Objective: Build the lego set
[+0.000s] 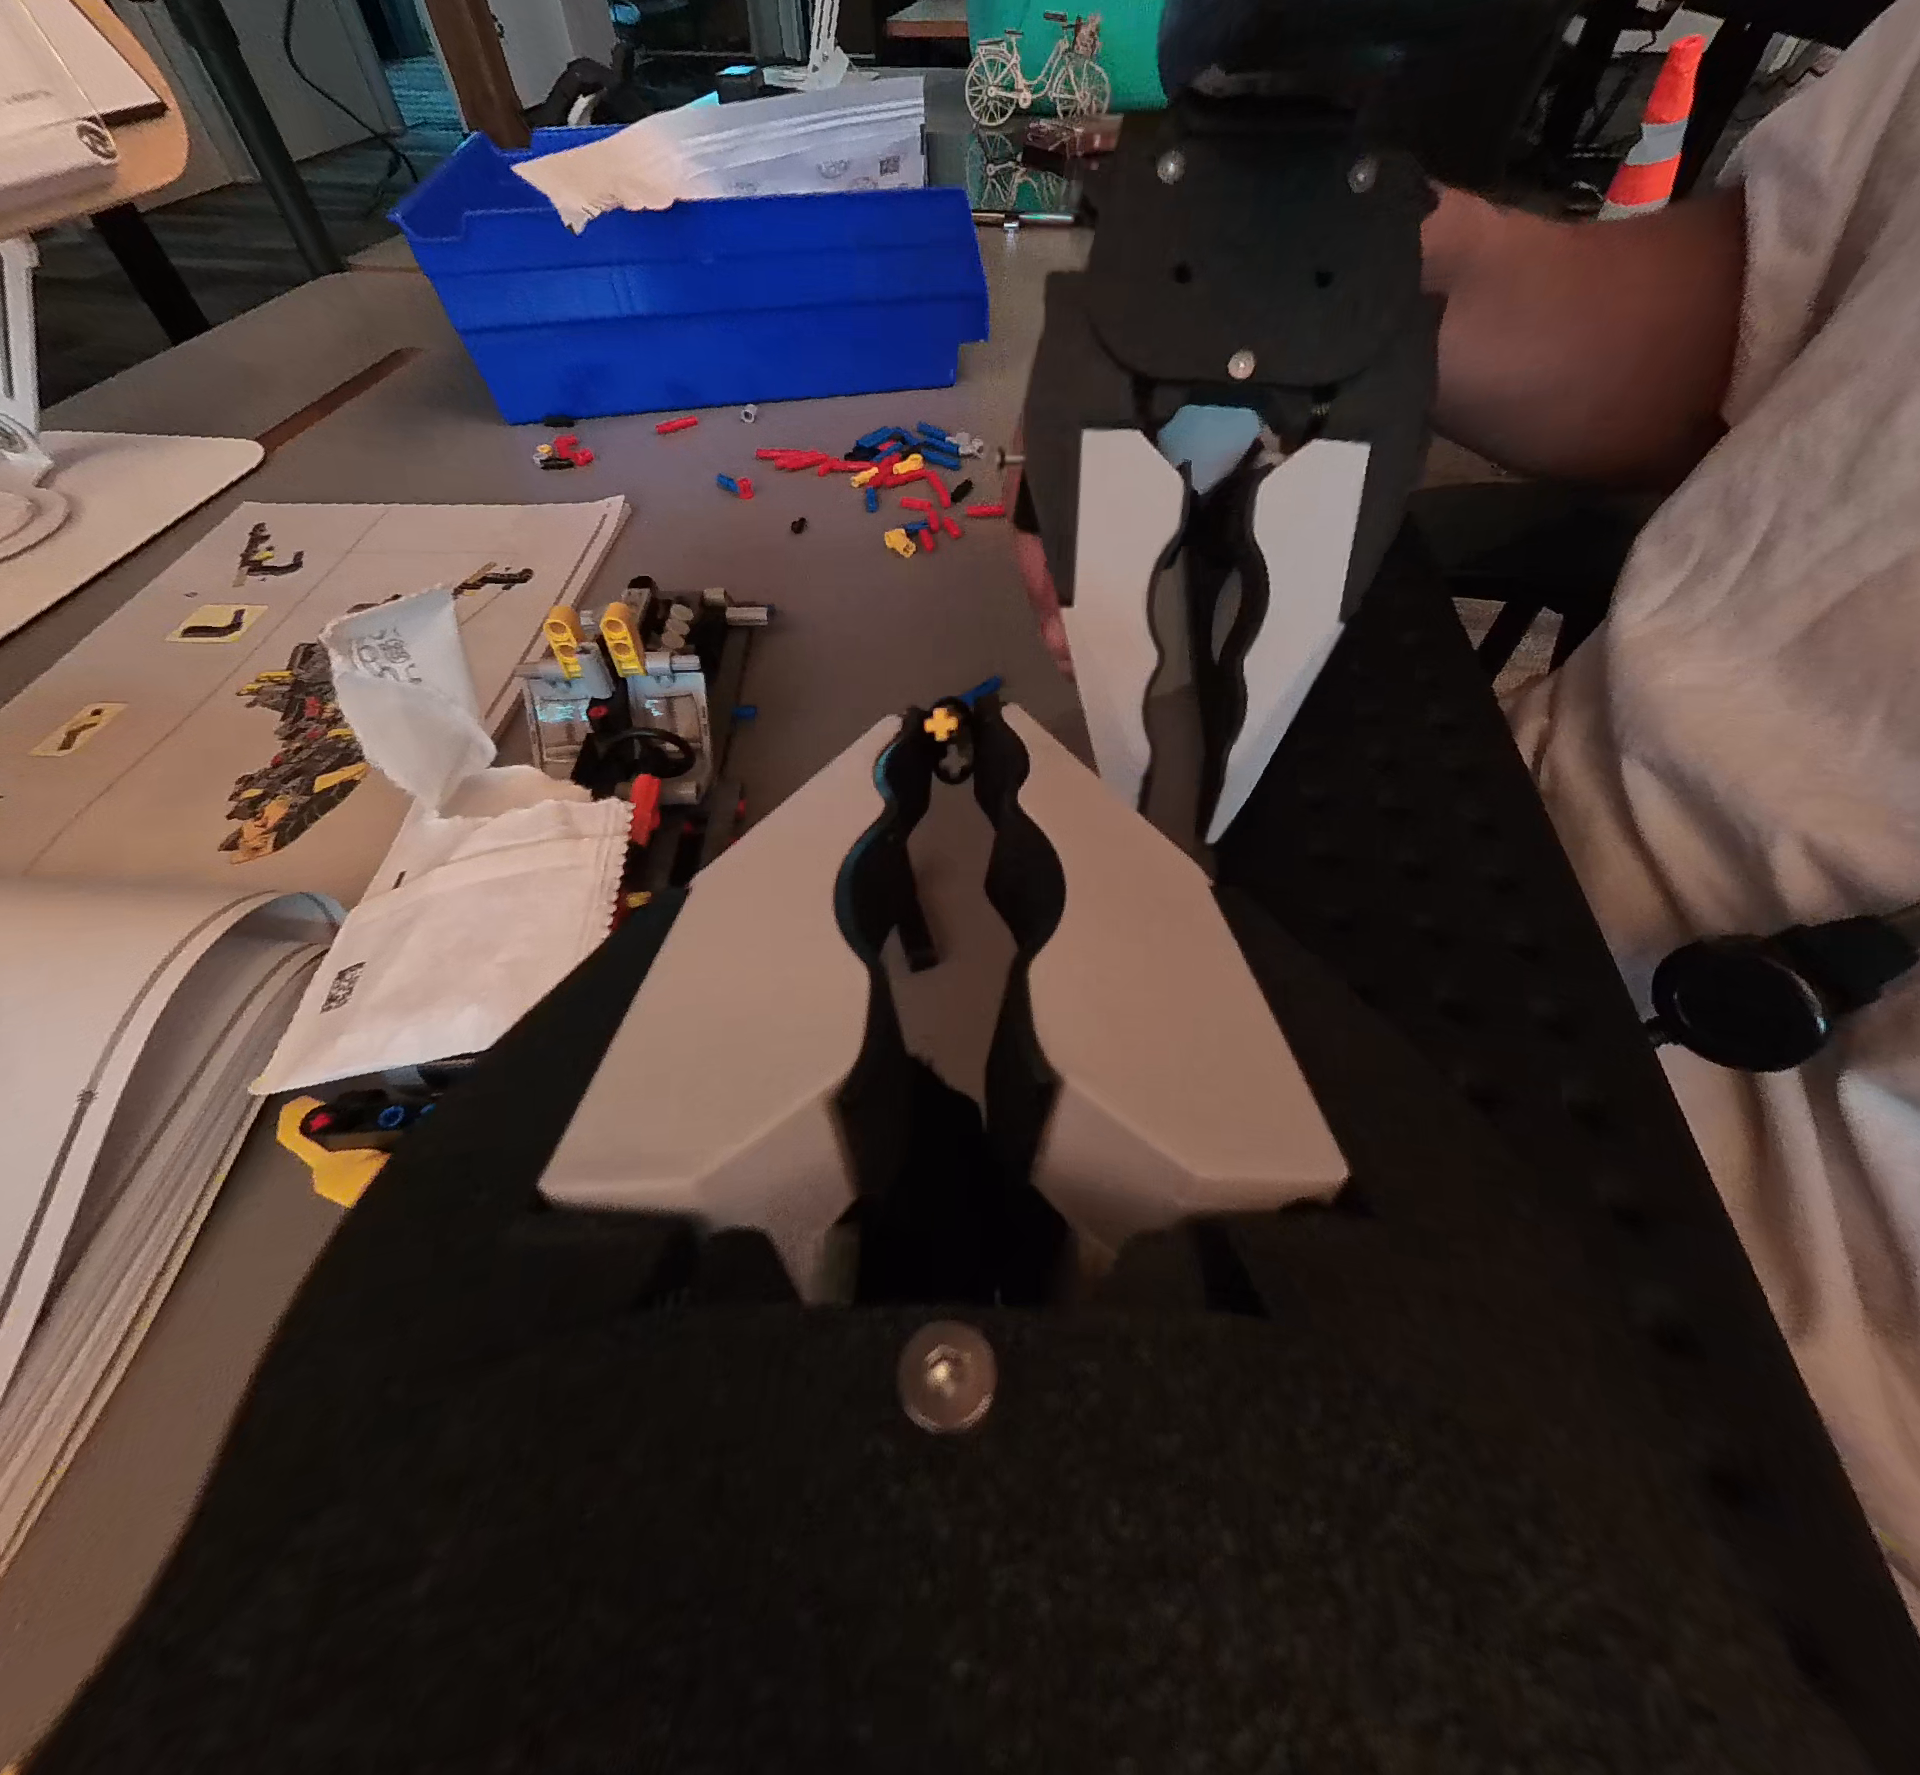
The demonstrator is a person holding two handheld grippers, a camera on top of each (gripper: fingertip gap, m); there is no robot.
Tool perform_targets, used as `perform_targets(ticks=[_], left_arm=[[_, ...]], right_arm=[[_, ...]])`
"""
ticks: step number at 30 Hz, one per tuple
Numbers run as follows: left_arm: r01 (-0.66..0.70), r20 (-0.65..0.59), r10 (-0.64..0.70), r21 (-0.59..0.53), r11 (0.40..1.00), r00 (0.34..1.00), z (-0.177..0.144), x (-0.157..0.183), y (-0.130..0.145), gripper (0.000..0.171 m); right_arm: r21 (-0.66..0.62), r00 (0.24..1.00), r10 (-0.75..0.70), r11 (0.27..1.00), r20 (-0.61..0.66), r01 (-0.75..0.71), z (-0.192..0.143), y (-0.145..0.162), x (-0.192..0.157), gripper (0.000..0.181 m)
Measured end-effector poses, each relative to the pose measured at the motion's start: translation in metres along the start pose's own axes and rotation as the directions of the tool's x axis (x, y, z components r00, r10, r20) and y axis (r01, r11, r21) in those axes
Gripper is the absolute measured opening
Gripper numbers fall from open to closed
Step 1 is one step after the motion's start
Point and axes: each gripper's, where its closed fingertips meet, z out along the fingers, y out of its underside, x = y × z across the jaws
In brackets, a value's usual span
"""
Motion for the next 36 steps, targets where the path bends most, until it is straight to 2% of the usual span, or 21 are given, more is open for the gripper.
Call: perform_targets(ticks=[3, 8, 10, 13, 15, 17, 19, 20, 22, 23, 24, 25, 27, 30, 33, 36], left_arm=[[-0.008, -0.006, 0.008, -0.010, 1.000, 1.000, 0.002, 0.002, 0.002, 0.005], [-0.017, -0.003, 0.017, -0.023, 1.000, 1.000, 0.002, 0.003, 0.004, 0.005], [-0.014, -0.005, 0.014, -0.021, 1.000, 1.000, 0.001, 0.003, 0.003, 0.005], [0.011, -0.014, -0.012, -0.061, 0.998, 1.000, 0.002, 0.003, 0.010, 0.005], [0.036, 0.000, -0.037, -0.122, 0.992, 0.999, 0.004, -0.001, 0.022, 0.005], [0.064, 0.015, -0.062, -0.177, 0.982, 0.998, 0.006, -0.004, 0.033, 0.005], [0.084, 0.023, -0.081, -0.216, 0.973, 0.996, 0.007, -0.006, 0.041, 0.005], [0.089, 0.025, -0.085, -0.228, 0.970, 0.996, 0.008, -0.006, 0.044, 0.005], [0.082, 0.021, -0.079, -0.231, 0.970, 0.997, 0.009, -0.005, 0.045, 0.005], [0.074, 0.017, -0.072, -0.225, 0.971, 0.997, 0.010, -0.004, 0.044, 0.005], [0.067, 0.013, -0.066, -0.219, 0.973, 0.998, 0.010, -0.003, 0.042, 0.005], [0.061, 0.011, -0.060, -0.214, 0.975, 0.998, 0.010, -0.003, 0.041, 0.005], [0.056, 0.012, -0.055, -0.210, 0.976, 0.998, 0.009, -0.003, 0.040, 0.005], [0.063, 0.022, -0.059, -0.205, 0.977, 0.998, 0.008, -0.005, 0.039, 0.005], [0.069, 0.024, -0.066, -0.199, 0.978, 0.998, 0.007, -0.006, 0.038, 0.005], [0.061, 0.020, -0.058, -0.197, 0.978, 0.998, 0.008, -0.005, 0.037, 0.005]], right_arm=[[-0.008, 0.999, -0.028, 1.000, -0.021, 0.028, 0.006, 0.007, 0.003, 0.014], [-0.059, 1.000, -0.004, 0.998, 0.029, 0.005, 0.014, 0.021, 0.005, 0.016], [-0.087, 0.999, -0.014, 0.996, 0.033, 0.016, 0.018, 0.026, 0.007, 0.010], [-0.105, 0.982, -0.170, 0.981, -0.088, 0.160, 0.016, 0.023, 0.019, 0.008], [-0.122, 0.903, -0.330, 0.944, -0.274, 0.308, 0.008, 0.014, 0.038, 0.007], [-0.203, 0.798, -0.467, 0.884, -0.381, 0.420, 0.002, 0.014, 0.049, 0.007], [-0.330, 0.667, -0.624, 0.781, -0.406, 0.530, 0.000, 0.021, 0.054, 0.007], [-0.397, 0.563, -0.697, 0.716, -0.443, 0.574, -0.005, 0.018, 0.062, 0.007], [-0.546, 0.360, -0.831, 0.551, -0.423, 0.631, -0.012, 0.019, 0.073, 0.007], [-0.578, 0.303, -0.866, 0.492, -0.397, 0.651, -0.012, 0.023, 0.075, 0.007], [-0.576, 0.282, -0.881, 0.464, -0.380, 0.674, -0.010, 0.027, 0.074, 0.007], [-0.559, 0.281, -0.882, 0.460, -0.379, 0.690, -0.008, 0.031, 0.073, 0.007], [-0.527, 0.330, -0.871, 0.485, -0.364, 0.698, -0.007, 0.041, 0.073, 0.008], [-0.429, 0.435, -0.799, 0.594, -0.415, 0.680, -0.011, 0.046, 0.070, 0.010], [-0.286, 0.653, -0.640, 0.767, -0.405, 0.575, -0.014, 0.055, 0.059, 0.020], [-0.049, 0.882, -0.361, 0.930, -0.304, 0.364, -0.022, 0.044, 0.043, 0.025]])
